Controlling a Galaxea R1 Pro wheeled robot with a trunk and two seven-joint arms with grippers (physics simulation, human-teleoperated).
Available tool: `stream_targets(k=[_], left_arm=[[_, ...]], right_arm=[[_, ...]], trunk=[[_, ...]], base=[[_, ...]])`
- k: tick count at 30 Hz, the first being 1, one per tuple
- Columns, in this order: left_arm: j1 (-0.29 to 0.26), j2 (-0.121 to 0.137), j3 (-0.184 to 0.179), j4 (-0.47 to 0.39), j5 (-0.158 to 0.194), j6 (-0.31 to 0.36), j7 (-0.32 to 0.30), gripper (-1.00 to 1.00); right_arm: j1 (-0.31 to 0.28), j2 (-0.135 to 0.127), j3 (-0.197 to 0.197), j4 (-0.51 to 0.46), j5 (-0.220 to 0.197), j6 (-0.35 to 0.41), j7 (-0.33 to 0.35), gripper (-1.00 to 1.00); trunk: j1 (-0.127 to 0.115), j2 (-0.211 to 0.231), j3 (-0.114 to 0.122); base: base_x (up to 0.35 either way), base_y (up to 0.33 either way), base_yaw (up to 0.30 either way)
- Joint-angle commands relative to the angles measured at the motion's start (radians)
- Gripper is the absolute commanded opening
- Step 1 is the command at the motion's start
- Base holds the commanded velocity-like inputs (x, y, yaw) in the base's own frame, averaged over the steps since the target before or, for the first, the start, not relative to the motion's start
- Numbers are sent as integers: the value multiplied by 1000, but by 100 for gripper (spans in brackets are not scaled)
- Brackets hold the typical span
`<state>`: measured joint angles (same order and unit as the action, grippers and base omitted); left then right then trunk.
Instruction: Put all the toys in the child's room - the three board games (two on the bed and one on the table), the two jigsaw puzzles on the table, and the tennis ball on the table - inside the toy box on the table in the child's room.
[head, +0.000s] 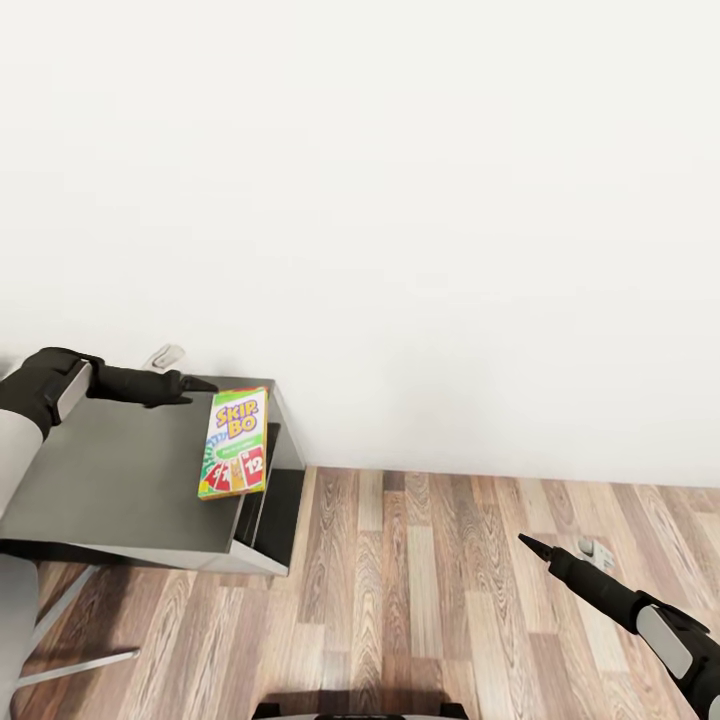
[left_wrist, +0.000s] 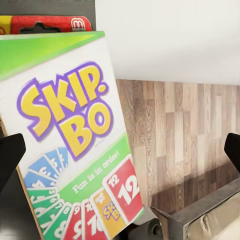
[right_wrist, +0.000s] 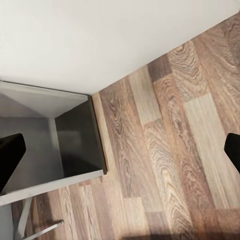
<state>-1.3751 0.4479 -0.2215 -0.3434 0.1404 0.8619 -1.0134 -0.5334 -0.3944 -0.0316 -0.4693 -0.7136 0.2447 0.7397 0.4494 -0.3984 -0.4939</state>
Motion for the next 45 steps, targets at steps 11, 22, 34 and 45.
stream_targets(k=[11,22,34,45], left_arm=[[0,1,-13,4,5,58,1,100],[48,1,-14,5,2,92,1,100],[106,6,-15,2,5,97,1,100],[119,18,-15,1,5,96,1,100]], right_arm=[[0,2,-2,0,-6,10,2,100],[0,3,-2,0,-6,10,1,100],[0,4,-2,0,-4,10,1,100],[0,5,-2,0,-4,10,1,100]], trunk=[[1,-2,17],[1,-2,35],[1,-2,54],[1,-2,72]], base=[[0,0,0],[0,0,0],[0,0,0],[0,0,0]])
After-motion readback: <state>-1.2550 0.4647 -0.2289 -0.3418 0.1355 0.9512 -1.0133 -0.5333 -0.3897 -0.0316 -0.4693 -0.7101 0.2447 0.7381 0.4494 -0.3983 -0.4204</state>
